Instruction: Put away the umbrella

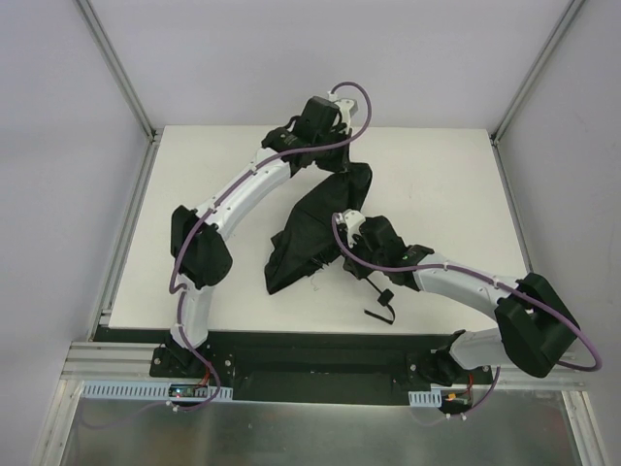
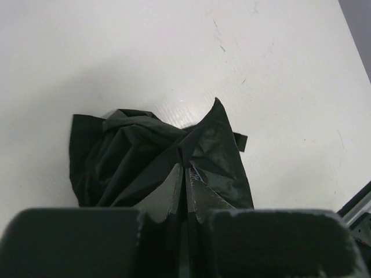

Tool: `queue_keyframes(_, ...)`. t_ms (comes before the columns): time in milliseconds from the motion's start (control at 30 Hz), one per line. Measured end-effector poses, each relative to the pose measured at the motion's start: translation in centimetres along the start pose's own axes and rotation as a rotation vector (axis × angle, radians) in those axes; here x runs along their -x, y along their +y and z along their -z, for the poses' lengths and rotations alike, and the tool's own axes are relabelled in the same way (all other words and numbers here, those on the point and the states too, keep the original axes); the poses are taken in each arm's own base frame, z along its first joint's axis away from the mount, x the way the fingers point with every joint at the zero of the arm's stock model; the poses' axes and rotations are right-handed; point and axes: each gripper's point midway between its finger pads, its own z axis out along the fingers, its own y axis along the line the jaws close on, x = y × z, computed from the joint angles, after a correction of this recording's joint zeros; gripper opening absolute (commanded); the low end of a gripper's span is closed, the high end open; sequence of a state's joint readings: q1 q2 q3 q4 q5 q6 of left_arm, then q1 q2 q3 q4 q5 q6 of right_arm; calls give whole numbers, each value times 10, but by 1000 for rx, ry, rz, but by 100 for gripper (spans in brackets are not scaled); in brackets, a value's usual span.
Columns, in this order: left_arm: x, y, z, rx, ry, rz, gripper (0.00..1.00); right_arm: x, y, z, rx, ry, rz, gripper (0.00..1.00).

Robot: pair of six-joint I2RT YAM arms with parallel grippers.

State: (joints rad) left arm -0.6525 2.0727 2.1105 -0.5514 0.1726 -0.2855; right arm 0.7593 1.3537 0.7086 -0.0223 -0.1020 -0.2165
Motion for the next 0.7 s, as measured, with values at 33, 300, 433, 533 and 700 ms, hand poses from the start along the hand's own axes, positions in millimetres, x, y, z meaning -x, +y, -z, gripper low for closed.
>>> queue_keyframes(33, 4, 1, 6, 8, -11, -4, 0, 0, -1, 0, -7, 0, -3, 0)
queue_keyframes(300, 1, -4, 108, -2, -182, 29, 0, -3, -1, -2, -18, 11, -62, 0)
queue_keyframes(433, -24, 1, 142, -16, -296, 60, 0, -3, -1, -3, -7, 12, -123, 0)
queue_keyframes(533, -49, 13, 144, -6, -335, 89, 0, 2, 0, -4, 5, -5, -178, 0)
queue_keyframes(700, -105, 43, 134, 54, -331, 165, 0, 3, -3, -9, 15, -13, -266, 0)
